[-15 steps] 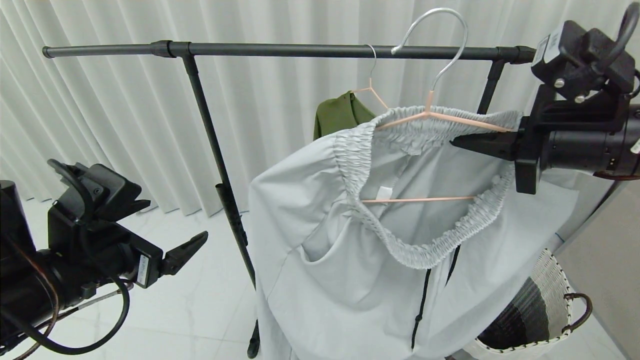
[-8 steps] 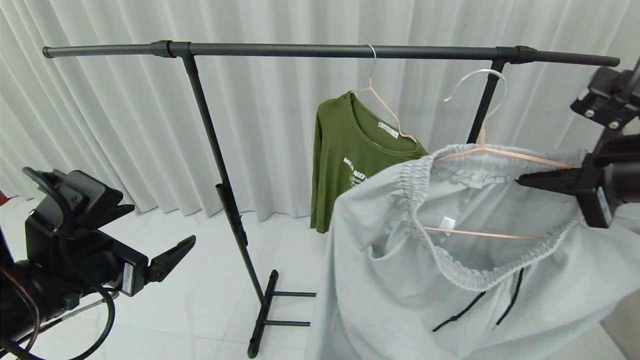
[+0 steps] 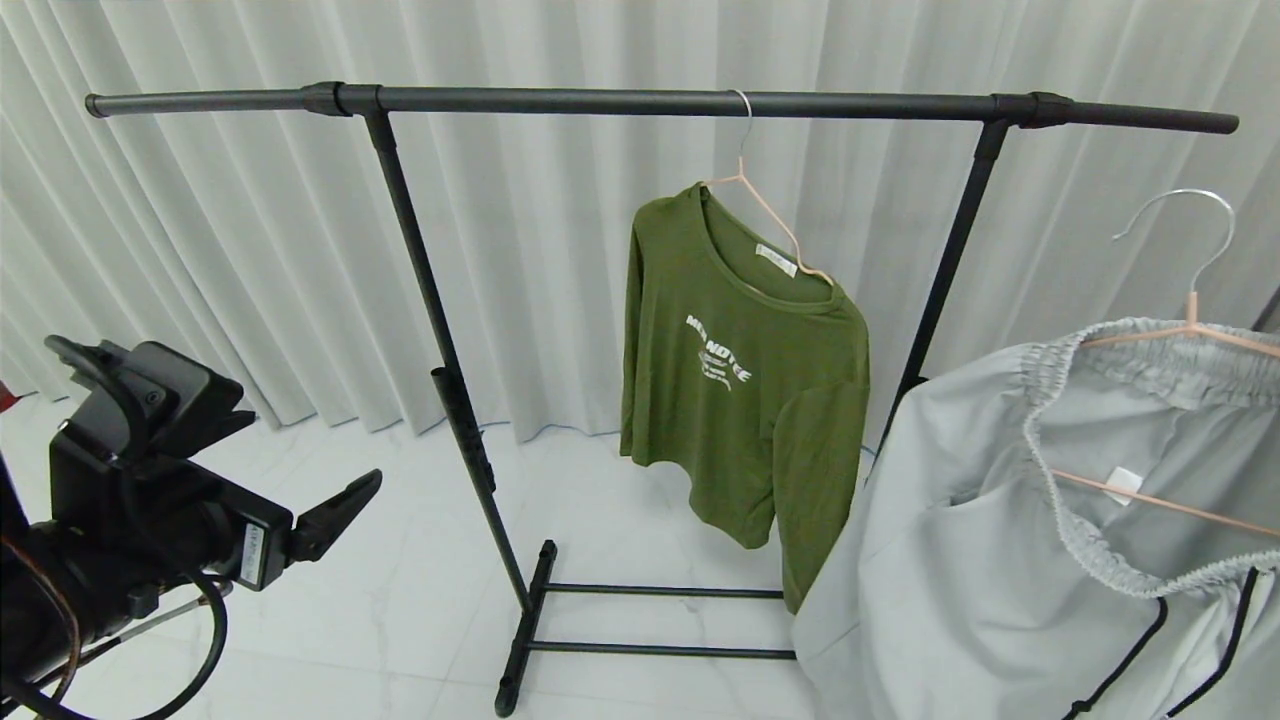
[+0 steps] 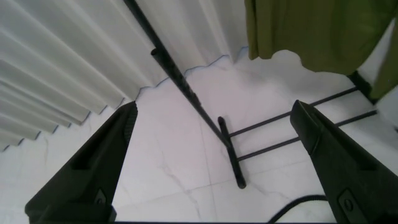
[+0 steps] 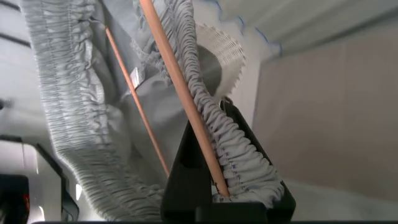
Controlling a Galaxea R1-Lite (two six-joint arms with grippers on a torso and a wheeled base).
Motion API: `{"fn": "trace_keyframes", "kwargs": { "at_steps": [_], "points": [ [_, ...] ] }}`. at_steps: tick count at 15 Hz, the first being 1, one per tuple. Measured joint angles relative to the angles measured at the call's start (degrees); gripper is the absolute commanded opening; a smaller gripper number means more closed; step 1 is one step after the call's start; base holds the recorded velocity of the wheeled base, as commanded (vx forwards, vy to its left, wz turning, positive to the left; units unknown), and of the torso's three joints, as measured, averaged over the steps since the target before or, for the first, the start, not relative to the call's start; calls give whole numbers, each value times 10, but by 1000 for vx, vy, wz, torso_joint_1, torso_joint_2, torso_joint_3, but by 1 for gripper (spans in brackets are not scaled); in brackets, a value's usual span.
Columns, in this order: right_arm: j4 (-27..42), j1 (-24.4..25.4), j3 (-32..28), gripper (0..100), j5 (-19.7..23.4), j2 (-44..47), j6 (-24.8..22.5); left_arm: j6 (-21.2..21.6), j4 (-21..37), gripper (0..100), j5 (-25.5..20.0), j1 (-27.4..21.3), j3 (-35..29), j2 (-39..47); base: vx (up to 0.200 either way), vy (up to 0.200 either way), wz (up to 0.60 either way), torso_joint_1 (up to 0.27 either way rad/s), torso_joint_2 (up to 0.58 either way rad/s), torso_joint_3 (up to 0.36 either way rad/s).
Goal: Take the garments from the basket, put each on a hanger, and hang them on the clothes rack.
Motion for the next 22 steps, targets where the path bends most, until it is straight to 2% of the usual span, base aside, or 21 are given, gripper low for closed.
{"fn": "trace_keyframes", "kwargs": {
  "at_steps": [3, 6, 8, 16, 20, 22],
  "points": [
    [0, -32, -5, 0, -12, 6, 21, -1, 0, 100, 4, -1, -2, 0, 0, 0, 0, 0, 0, 0],
    [-13, -26, -31, 0, -13, 32, 101, -1, 0, 100, 5, -4, -2, -1, 0, 0, 0, 0, 0, 0],
    [-50, -5, -51, 0, -13, 54, 137, -3, 0, 100, 5, -11, -2, -1, 100, 0, 0, 1, 1, 4],
    [-153, 37, -63, 0, -12, 104, 141, -5, 0, 100, 5, -39, -1, -2, 200, 0, 0, -1, 3, 4],
    [-195, 48, -71, 0, -11, 134, 140, 0, 0, 100, 4, -46, 2, -6, 0, 0, 0, 0, 0, 0],
    [-204, 49, -99, 0, -12, 162, 140, 0, 0, 100, 5, -49, 4, -9, 0, 0, 0, 0, 0, 0]
  ]
}}
